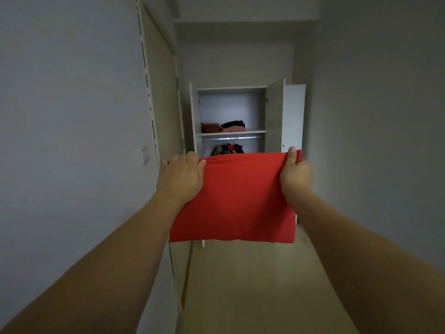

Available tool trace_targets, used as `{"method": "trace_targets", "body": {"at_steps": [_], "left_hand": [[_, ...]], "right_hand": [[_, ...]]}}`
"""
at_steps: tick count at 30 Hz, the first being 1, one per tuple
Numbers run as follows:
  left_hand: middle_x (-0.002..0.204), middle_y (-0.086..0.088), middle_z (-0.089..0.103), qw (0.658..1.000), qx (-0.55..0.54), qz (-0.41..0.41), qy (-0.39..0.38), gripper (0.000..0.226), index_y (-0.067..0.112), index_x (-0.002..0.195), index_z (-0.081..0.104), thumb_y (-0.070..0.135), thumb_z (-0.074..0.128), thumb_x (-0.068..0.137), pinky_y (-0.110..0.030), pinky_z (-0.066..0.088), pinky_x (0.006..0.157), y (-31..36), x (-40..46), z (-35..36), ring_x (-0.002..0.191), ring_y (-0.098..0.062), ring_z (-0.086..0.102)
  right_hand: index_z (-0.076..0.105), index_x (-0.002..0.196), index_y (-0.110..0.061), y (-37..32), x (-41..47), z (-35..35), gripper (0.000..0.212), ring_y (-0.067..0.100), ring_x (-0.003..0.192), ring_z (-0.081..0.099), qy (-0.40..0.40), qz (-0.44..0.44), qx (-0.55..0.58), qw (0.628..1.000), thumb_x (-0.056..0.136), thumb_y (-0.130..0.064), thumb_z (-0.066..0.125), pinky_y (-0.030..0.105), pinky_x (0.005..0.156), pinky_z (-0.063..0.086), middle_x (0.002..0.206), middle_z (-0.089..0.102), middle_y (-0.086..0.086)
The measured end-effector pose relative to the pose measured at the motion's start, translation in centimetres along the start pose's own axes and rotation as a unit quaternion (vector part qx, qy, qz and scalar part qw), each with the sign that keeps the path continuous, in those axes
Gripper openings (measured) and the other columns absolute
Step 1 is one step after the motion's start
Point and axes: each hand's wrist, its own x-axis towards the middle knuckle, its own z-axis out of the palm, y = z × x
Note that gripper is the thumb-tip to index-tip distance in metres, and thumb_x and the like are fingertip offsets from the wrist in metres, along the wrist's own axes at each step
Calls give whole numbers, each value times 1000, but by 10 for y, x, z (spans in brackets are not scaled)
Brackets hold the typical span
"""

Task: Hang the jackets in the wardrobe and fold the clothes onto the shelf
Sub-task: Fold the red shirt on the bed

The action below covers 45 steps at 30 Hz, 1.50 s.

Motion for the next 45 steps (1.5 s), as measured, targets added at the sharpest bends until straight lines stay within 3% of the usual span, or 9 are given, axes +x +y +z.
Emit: {"method": "trace_targets", "body": {"at_steps": [8,12,16,19,24,29,36,41,45], "left_hand": [[102,-19,61,997,-75,2,-8,41,4,103,54,39,34,104,-44,42,70,-62,204,207,93,-38,56],[104,-17,64,999,-28,6,-14,41,5,105,56,40,34,103,-44,44,77,-64,291,313,97,-37,59],[100,-18,65,1000,-3,21,3,42,4,103,59,38,36,103,-42,42,73,-69,371,432,92,-37,59],[98,-16,66,1000,10,22,15,42,6,104,59,39,33,103,-40,41,71,-78,440,513,87,-34,60],[93,-14,64,999,10,19,30,42,6,101,59,39,33,103,-39,40,69,-97,563,622,83,-32,59],[93,-18,63,999,-1,30,25,38,2,98,58,35,39,103,-43,39,71,-114,666,742,84,-37,57],[70,-23,61,993,-38,58,91,26,-3,80,61,20,65,93,-42,46,57,-122,811,927,61,-37,59],[77,-23,63,995,-43,44,83,28,-1,84,61,25,59,96,-44,46,62,-122,946,1030,71,-40,61],[82,-23,63,989,-34,60,128,33,-1,87,60,28,51,100,-45,43,66,-108,1052,1099,75,-40,59]], "right_hand": [[53,96,-9,3,184,197,53,29,91,57,18,-32,-7,999,97,-57,31,40,81,46,97,61,10],[52,86,-10,25,280,279,51,28,83,54,13,-21,-24,999,99,-53,29,35,75,42,86,57,8],[47,67,-17,68,377,367,42,20,60,43,-43,12,27,999,91,-48,34,31,60,35,63,45,-1],[41,64,-20,93,454,435,32,16,57,37,-95,-13,46,994,90,-38,35,30,55,29,62,40,-4],[56,95,-8,114,582,546,27,22,81,50,-113,-17,59,992,94,-29,39,38,77,42,85,54,5],[47,114,-5,157,698,654,24,23,87,53,-123,-42,24,991,91,-9,42,36,75,44,96,56,8],[39,125,-13,218,862,801,24,21,81,50,-63,-137,-27,988,104,-25,34,30,75,36,89,52,-4],[44,110,-15,217,995,891,22,10,59,42,15,-154,-75,985,104,-30,29,30,52,27,70,44,-7],[41,113,-17,205,1104,949,22,31,72,51,50,-169,-78,981,103,-31,27,35,65,36,74,50,2]]}}
